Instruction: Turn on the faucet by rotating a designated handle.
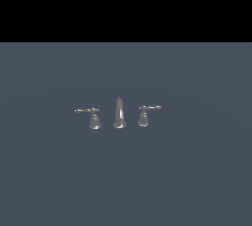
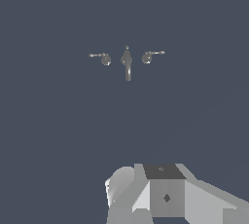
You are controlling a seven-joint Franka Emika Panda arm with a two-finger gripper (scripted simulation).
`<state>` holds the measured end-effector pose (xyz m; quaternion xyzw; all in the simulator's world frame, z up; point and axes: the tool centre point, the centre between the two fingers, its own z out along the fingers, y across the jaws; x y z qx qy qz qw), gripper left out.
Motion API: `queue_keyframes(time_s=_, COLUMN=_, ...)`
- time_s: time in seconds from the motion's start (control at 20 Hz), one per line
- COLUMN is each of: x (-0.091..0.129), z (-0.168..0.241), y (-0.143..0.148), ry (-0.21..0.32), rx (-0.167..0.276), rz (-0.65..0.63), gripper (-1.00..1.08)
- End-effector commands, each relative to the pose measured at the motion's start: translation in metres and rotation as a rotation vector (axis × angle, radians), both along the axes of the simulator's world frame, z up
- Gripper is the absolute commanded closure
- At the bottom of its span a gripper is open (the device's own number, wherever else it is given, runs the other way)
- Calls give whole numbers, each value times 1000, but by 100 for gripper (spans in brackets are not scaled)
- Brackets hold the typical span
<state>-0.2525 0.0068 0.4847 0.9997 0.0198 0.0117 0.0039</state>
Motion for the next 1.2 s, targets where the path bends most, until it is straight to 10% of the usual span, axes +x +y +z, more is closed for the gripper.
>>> queue_keyframes(time_s=0.0, x=0, z=0, y=0, ry=0, rx=0, rz=0, gripper=108)
queue_keyframes(time_s=1.15, x=69, z=-92, y=18, ry=3, rx=8, rz=-337, gripper=108)
